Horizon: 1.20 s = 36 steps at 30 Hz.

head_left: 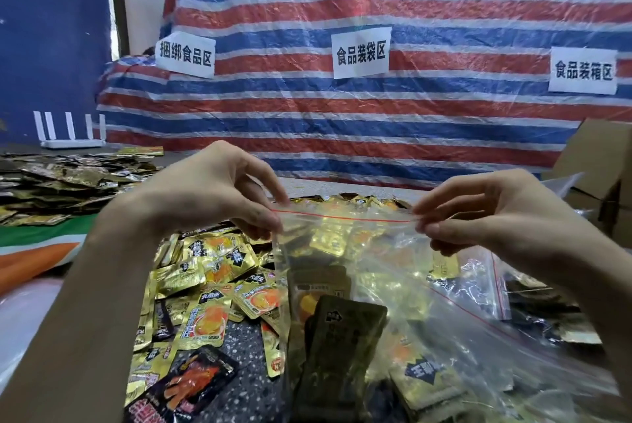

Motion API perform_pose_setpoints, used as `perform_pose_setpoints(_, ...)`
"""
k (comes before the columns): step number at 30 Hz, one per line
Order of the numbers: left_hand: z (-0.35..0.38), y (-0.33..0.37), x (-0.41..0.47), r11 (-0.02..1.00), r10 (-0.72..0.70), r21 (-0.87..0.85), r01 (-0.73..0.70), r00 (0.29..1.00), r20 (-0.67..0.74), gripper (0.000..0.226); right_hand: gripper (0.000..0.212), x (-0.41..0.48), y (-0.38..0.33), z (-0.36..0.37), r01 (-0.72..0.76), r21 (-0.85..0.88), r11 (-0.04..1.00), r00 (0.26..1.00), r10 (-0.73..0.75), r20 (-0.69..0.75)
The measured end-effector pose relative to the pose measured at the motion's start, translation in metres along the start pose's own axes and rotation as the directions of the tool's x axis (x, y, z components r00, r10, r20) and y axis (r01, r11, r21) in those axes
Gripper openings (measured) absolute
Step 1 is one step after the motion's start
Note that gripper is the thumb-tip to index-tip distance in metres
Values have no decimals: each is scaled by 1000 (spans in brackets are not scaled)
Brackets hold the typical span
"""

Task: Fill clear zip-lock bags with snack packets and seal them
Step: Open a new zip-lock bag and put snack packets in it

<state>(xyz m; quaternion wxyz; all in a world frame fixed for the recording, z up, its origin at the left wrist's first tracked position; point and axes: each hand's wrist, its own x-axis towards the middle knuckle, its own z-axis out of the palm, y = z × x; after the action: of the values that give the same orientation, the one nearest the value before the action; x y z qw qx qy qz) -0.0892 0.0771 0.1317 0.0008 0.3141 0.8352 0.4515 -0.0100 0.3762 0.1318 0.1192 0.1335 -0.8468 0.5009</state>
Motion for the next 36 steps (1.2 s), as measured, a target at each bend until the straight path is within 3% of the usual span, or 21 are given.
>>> perform_pose_setpoints(4,-4,1,-4,999,-45,29,44,998,37,16,16,1,2,0,-31,-14,999,999,30,-37)
perform_pose_setpoints(11,-5,5,-9,994,-64,91,64,998,-4,19,25,1,1,0,-18,-12,1000,997,16,-80)
perform_pose_setpoints(14,4,7,-3,987,-77,135,84,995,-58,5,26,1,-1,5,-23,-43,999,994,18,-111)
perform_pose_setpoints(18,14,15,0,984,-61,166,65,998,-33,11,31,-3,-7,12,16,-303,953,997,-39,-71)
perform_pose_setpoints(20,16,22,-1,984,-27,176,27,1000,-2,13,45,-7,-15,26,117,-480,869,990,-141,-15)
perform_pose_setpoints(23,21,32,-4,977,36,211,-43,999,40,13,56,-9,-21,58,267,-587,764,957,-283,67)
perform_pose_setpoints(27,28,42,-8,959,69,271,-87,995,74,11,33,-10,-22,86,294,-663,689,941,-329,76)
perform_pose_setpoints(36,24,45,-15,949,102,284,-136,986,133,7,17,-10,-22,87,305,-508,806,939,-342,22)
